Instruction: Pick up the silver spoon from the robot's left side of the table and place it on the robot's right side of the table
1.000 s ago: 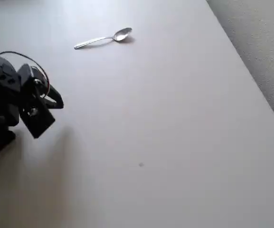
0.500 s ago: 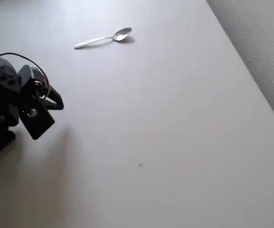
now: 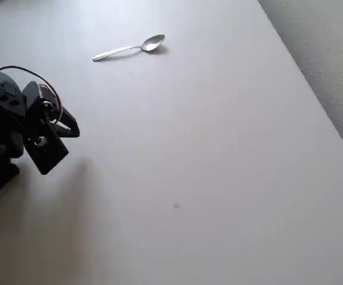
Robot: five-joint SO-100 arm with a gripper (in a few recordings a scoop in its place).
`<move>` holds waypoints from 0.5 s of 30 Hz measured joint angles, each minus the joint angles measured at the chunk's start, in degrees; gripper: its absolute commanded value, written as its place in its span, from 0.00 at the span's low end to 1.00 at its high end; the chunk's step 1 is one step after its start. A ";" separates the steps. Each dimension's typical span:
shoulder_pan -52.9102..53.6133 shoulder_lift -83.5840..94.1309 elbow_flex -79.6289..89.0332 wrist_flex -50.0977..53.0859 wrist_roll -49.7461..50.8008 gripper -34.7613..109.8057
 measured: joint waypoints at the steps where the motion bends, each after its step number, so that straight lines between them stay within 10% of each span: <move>1: 0.35 -0.35 0.00 -1.58 -0.09 0.23; 8: -5.45 -2.81 -6.06 -6.68 -10.37 0.23; 15: -21.88 -47.46 -39.02 -6.06 -13.36 0.34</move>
